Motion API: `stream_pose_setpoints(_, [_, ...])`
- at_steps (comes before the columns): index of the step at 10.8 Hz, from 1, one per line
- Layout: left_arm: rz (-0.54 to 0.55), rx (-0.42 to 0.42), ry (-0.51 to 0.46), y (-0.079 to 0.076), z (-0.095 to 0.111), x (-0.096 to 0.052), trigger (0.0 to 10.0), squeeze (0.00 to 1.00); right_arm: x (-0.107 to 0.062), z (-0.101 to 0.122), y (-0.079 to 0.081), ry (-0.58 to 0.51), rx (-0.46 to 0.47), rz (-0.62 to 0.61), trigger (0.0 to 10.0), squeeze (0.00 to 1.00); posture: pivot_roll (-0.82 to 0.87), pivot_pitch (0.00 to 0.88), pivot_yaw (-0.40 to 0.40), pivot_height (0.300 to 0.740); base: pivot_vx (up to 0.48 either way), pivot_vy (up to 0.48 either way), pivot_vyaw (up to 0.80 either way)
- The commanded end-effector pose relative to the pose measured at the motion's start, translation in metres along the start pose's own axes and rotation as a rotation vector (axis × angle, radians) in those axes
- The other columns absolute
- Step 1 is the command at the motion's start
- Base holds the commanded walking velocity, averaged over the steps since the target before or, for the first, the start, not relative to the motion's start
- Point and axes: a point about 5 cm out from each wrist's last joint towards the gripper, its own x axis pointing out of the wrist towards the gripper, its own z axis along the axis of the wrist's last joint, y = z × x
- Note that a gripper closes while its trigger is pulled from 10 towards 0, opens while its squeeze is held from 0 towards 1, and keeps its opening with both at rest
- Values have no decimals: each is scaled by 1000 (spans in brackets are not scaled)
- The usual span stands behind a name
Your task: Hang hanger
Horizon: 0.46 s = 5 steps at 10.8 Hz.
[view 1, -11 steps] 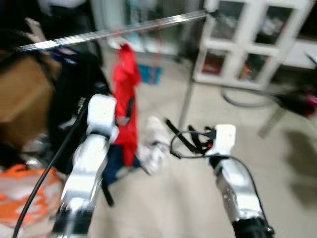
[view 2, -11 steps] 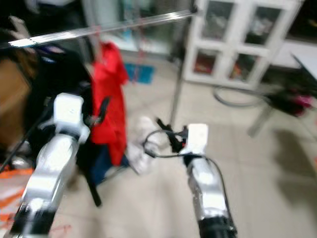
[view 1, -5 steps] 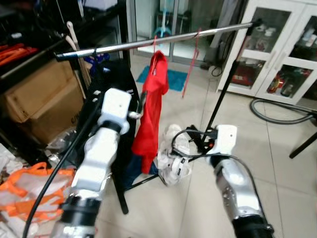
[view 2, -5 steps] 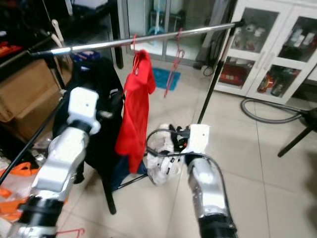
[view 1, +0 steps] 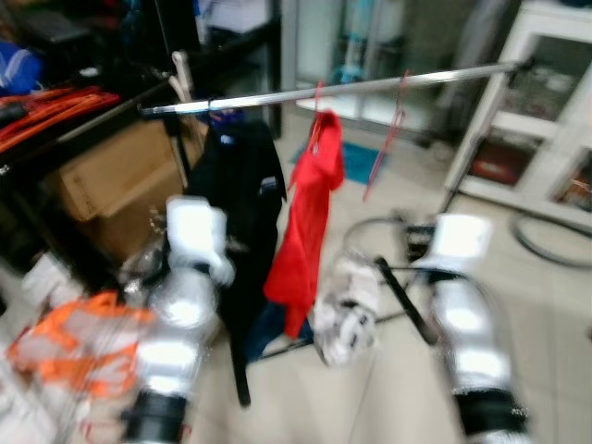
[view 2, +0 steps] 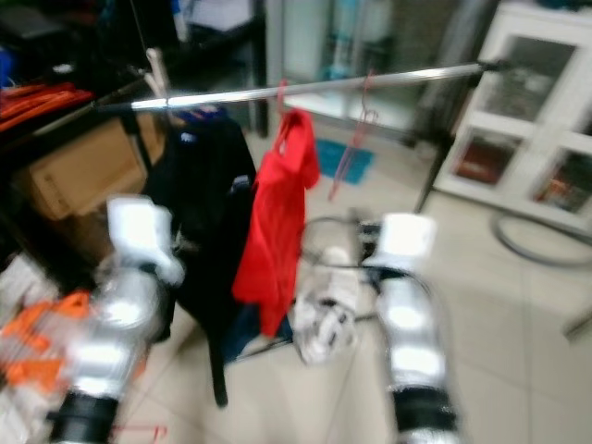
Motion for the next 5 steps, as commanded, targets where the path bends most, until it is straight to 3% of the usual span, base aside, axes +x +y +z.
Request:
stream_pose_setpoints(1, [-8, 36, -64, 2, 13, 3, 10000, 0, 0, -2, 11, 7, 15, 27, 10000, 0, 23, 0, 6, 740, 0, 0, 0])
stream_pose_setpoints(3, [-30, 7, -92, -1, 21, 6, 10000, 0, -2, -5, 18, 4, 15, 47, 10000, 0, 29, 0, -1, 740, 341, -334, 0])
stream_pose_setpoints(5, [-60, 56, -146, -3, 30, 7, 10000, 0, -1, -5, 19, 3, 17, 50, 10000, 0, 28, 0, 0, 740, 373, -294, 0])
